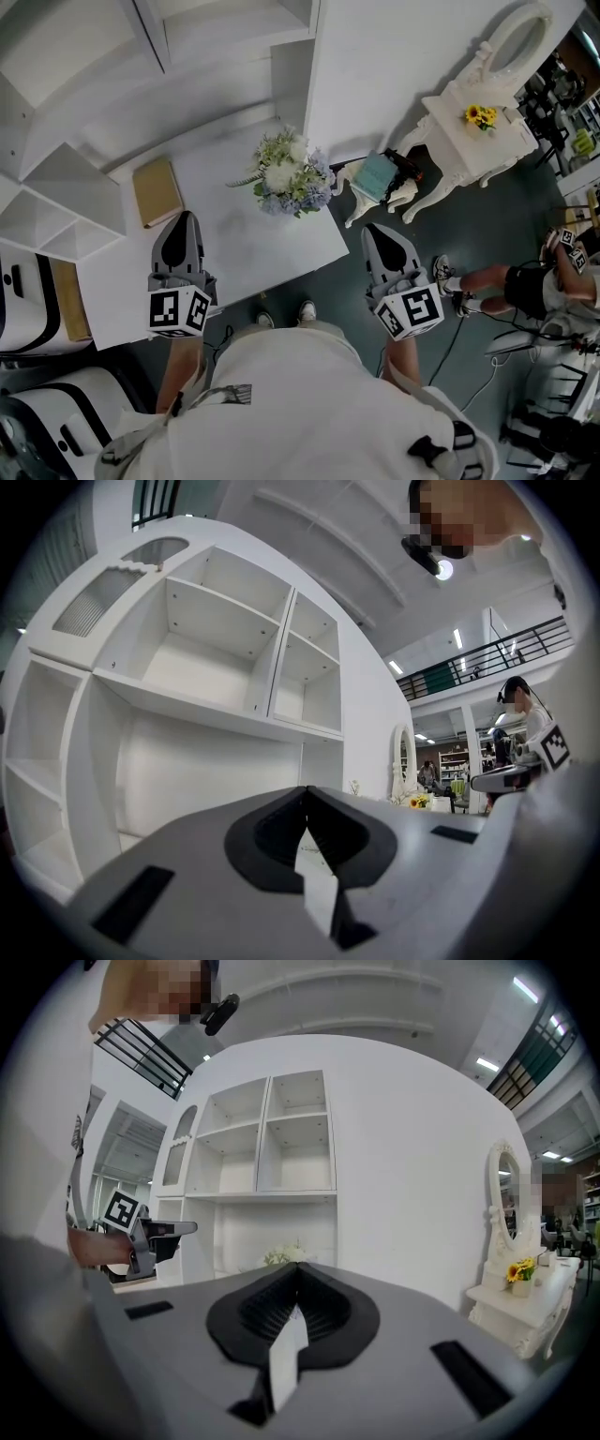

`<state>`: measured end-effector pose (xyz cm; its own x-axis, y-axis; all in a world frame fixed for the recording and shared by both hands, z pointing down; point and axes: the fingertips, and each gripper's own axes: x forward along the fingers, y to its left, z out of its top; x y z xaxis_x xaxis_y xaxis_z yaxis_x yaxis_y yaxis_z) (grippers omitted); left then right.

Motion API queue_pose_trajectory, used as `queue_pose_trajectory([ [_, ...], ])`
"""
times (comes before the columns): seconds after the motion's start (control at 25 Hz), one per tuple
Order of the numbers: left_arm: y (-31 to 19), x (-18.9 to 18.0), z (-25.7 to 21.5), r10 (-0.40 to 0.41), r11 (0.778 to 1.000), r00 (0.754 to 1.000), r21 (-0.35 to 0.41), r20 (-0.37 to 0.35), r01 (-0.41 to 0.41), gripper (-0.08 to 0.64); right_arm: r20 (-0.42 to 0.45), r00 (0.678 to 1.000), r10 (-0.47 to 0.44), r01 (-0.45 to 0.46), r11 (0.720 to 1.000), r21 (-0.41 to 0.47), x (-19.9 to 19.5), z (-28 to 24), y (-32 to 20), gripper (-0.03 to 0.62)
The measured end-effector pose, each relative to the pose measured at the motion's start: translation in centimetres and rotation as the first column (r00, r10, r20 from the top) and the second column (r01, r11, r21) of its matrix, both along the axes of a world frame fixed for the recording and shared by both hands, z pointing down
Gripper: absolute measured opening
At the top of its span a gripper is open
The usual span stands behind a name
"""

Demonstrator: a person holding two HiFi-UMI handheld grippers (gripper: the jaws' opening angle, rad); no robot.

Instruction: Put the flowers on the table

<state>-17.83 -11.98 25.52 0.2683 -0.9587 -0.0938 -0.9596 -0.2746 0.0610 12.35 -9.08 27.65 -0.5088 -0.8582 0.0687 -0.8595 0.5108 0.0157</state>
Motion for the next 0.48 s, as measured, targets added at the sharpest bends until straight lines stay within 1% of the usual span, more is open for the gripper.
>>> queue_pose_trajectory([
  [0.28,0.67,-0.78,-0.15,-0.031,1.000,1.000,0.003,0.006,0.031,0.015,0.015,1.000,-0.023,0.023,1.000,0.009,-0.74,0.04,-0.23,0.009],
  [0.48,0.98,-0.74,-0.16,-0.036,0.999,0.999,0.004,0.007,0.036,0.015,0.019,0.999,-0.030,0.030,1.000,0.006,-0.76,0.29,0.02,0.009],
])
